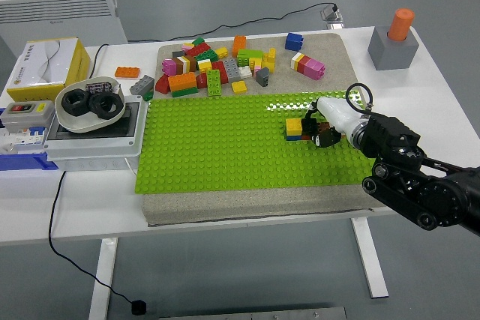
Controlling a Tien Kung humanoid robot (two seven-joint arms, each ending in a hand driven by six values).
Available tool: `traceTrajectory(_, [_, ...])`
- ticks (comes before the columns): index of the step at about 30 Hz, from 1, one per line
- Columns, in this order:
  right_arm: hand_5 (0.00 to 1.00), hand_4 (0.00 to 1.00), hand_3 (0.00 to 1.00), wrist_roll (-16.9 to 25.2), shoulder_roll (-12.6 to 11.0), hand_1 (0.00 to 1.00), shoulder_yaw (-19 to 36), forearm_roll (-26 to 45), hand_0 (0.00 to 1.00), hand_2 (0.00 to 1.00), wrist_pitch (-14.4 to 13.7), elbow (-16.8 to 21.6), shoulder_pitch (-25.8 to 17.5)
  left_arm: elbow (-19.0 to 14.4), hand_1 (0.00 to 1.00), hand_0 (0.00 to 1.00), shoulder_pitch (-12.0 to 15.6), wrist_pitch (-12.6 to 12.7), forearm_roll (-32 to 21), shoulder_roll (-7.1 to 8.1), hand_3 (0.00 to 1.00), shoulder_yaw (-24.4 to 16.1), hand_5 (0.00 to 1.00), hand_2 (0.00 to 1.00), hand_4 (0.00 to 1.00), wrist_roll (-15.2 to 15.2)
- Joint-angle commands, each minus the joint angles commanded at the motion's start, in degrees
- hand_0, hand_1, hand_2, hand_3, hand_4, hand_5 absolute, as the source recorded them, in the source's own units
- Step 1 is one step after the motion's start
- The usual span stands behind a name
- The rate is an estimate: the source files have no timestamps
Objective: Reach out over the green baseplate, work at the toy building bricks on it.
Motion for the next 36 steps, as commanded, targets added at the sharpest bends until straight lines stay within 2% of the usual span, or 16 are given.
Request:
traceTrajectory(19, [0.146, 0.76, 0.663, 0.1, -0.08, 0.797, 0.04, 0.32, 0.852, 0.81, 0.58, 0.04, 0.15, 0.0, 0.713, 0.767, 0.06, -0.05, -0.24, -0.05, 0.806, 0.23, 0.998, 0.707, 0.988, 0.06])
traceTrajectory(20, [0.334, 0.967, 0.723, 0.2, -0.12, 0.807, 0.13, 0.4, 0.858, 0.822, 0.75, 0.08, 0.16, 0.0, 0.713, 0.767, 0.07, -0.07, -0.19, -0.05, 0.806, 0.2, 0.998, 0.707, 0.989, 0.07])
traceTrajectory(25, [0.334, 0.967, 0.723, 0.46, -0.4, 0.807, 0.73, 0.47, 0.858, 0.822, 1.3, 0.72, 0.05, 0.0, 0.713, 0.767, 0.11, -0.09, -0.13, -0.07, 0.806, 0.16, 0.998, 0.707, 0.989, 0.09])
traceTrajectory(26, [0.425, 0.998, 0.79, 0.61, -0.59, 0.819, 1.05, 0.44, 0.877, 0.85, 1.33, 1.17, -0.03, 0.0, 0.713, 0.767, 0.12, -0.09, -0.11, -0.08, 0.807, 0.14, 0.998, 0.707, 0.989, 0.1])
traceTrajectory(29, [0.425, 0.998, 0.79, 1.14, -1.01, 0.819, 1.73, 0.31, 0.877, 0.85, 1.09, 2.14, -0.16, 0.0, 0.713, 0.767, 0.14, -0.08, -0.11, -0.11, 0.807, 0.11, 0.998, 0.707, 0.989, 0.12])
traceTrajectory(31, [0.425, 0.998, 0.79, 1.83, -1.45, 0.819, 2.64, -0.15, 0.877, 0.85, 0.32, 3.23, -0.4, 0.0, 0.713, 0.767, 0.13, -0.09, 0.04, -0.12, 0.807, 0.0, 0.998, 0.707, 0.989, 0.14])
traceTrajectory(32, [0.504, 0.998, 0.784, 2.04, -1.64, 0.822, 2.99, -0.41, 0.882, 0.86, -0.03, 3.7, -0.55, 0.0, 0.713, 0.767, 0.13, -0.09, 0.11, -0.13, 0.808, -0.05, 0.998, 0.707, 0.99, 0.16])
traceTrajectory(36, [0.504, 0.998, 0.784, 3.47, -3.46, 0.822, 5.09, -2.65, 0.882, 0.86, -3.33, 7.58, -2.81, 0.0, 0.713, 0.767, 0.22, -0.06, 0.12, -0.27, 0.808, -0.19, 0.998, 0.707, 0.99, 0.22])
